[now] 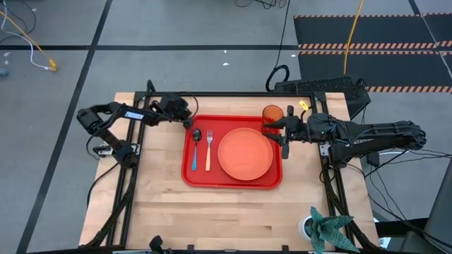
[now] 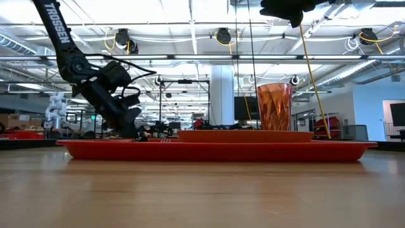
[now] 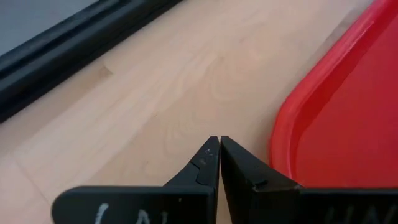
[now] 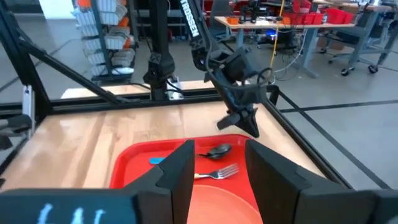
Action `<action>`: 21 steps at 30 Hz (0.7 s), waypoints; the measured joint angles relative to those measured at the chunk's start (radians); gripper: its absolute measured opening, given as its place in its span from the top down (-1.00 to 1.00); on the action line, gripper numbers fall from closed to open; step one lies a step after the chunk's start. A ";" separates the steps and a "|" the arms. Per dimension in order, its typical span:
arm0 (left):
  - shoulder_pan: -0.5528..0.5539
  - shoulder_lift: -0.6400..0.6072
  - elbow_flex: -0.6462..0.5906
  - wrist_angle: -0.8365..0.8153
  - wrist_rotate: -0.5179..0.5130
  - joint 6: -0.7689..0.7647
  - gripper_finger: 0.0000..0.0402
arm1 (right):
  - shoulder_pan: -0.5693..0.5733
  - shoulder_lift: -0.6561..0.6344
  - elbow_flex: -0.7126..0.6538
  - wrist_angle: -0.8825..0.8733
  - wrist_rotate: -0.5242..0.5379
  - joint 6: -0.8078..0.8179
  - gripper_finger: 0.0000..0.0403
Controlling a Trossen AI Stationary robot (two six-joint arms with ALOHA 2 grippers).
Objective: Pick and place plate/cup/fork/spoon on tray
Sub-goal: Adjust the blue spoon, orange plate, and the red tray
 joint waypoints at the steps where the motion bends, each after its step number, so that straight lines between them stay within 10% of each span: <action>1: 0.001 -0.006 0.000 0.001 0.000 0.003 0.92 | 0.000 0.000 0.000 -0.006 0.004 -0.004 0.32; 14: -0.107 -0.417 -0.001 0.167 0.359 -0.153 0.92 | 0.001 -0.004 -0.068 -0.008 0.047 -0.048 0.32; 21: -0.402 -0.645 -0.066 0.189 0.227 -0.167 0.98 | 0.008 -0.042 -0.086 -0.008 -0.007 -0.048 0.32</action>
